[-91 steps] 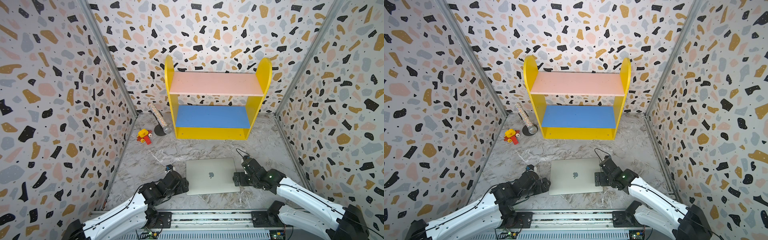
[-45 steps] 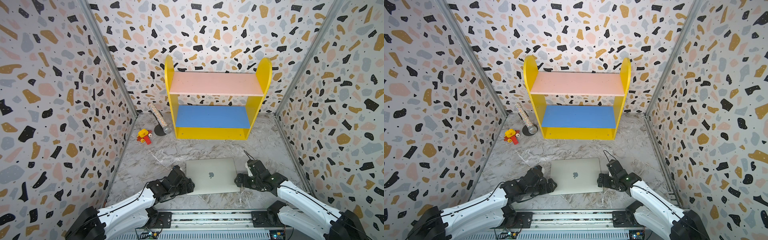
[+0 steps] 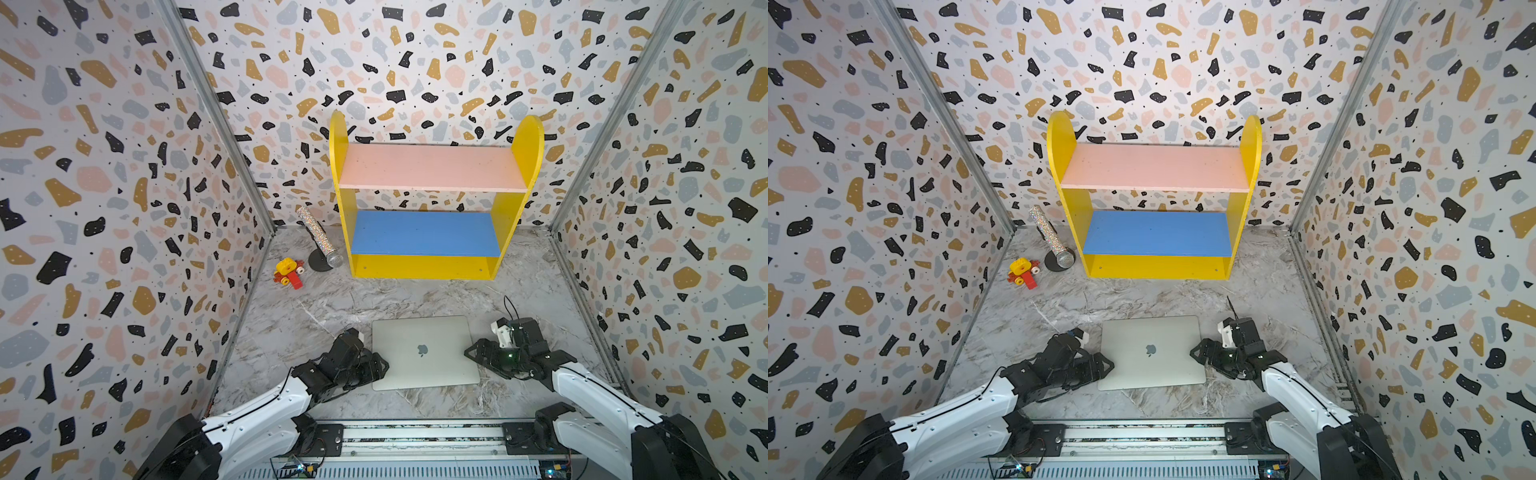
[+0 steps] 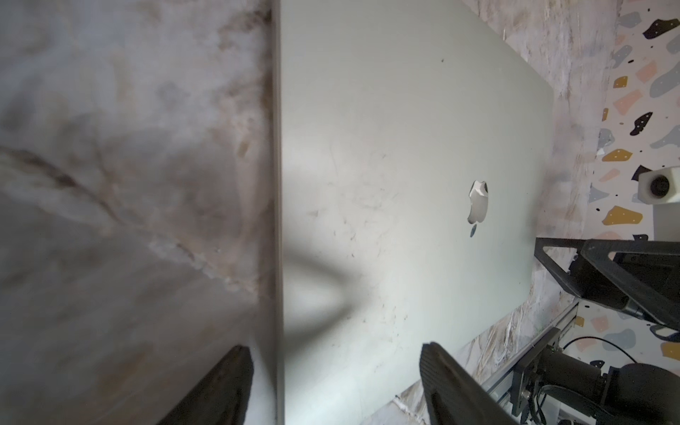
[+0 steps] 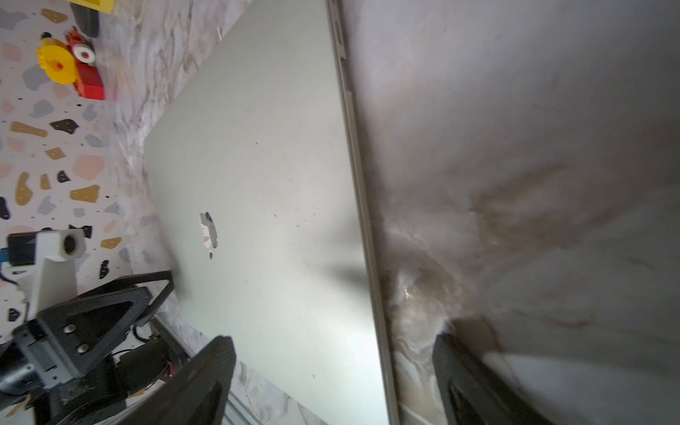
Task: Close the laptop lid and set it aside
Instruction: Pick up the laptop from the center of the board.
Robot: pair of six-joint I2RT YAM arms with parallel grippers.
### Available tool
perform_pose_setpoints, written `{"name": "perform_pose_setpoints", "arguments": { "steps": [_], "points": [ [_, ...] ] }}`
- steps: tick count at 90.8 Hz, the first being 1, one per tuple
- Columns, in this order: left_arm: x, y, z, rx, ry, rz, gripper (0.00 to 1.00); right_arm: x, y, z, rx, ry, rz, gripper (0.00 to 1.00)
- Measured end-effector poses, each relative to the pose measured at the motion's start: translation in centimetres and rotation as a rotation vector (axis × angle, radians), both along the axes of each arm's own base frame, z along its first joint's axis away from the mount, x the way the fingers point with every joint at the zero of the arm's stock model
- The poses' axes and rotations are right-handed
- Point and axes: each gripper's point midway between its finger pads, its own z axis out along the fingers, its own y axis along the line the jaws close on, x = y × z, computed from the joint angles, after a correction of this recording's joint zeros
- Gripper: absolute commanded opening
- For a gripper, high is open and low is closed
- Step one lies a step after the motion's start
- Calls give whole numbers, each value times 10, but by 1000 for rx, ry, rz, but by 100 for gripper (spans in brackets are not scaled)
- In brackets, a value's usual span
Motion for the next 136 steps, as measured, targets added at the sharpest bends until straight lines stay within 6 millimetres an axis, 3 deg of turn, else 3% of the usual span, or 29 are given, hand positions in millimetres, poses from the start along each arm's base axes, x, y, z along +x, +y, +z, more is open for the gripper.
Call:
{"name": "perform_pose_setpoints", "arguments": {
  "steps": [35,78,115,136],
  "points": [
    [6,-5,2,-112,-8,0,71,2,9,-1,128,-2,21,76],
    [11,-3,4,-226,-42,4,69,9,13,0,204,-54,39,73],
    [4,0,6,-267,-63,-3,64,1,16,1,240,-51,50,69],
    [-1,1,5,-284,-47,1,55,-4,18,-1,271,-20,47,63]
  ]
}}
